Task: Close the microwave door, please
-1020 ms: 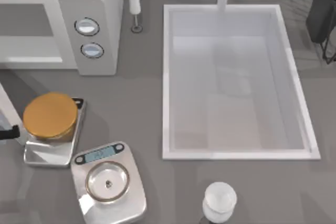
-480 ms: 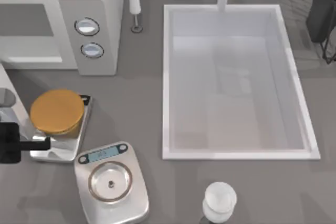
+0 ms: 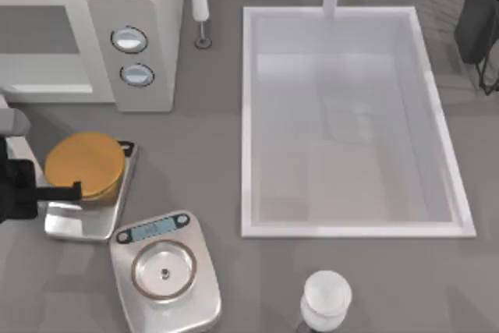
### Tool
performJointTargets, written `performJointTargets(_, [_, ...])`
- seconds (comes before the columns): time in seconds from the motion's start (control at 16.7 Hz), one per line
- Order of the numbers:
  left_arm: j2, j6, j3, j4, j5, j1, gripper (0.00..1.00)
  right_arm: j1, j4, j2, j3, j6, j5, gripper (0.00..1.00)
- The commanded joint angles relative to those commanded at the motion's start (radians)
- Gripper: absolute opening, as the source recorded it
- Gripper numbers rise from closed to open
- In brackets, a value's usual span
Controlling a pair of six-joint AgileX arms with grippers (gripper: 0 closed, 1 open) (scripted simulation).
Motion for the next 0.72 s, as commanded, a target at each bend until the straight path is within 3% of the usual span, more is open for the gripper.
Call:
performJointTargets(0.48, [0.369, 0.018, 0.204, 0.131, 0.024, 0.026, 0.0, 0.0, 0.0, 0.0, 0.0, 0.0, 0.0, 1.0])
performJointTargets(0.72, [0.435, 0.025, 0.242, 0.141, 0.041, 0.046, 0.0, 0.0, 0.0, 0.0, 0.0, 0.0, 0.0, 1.0])
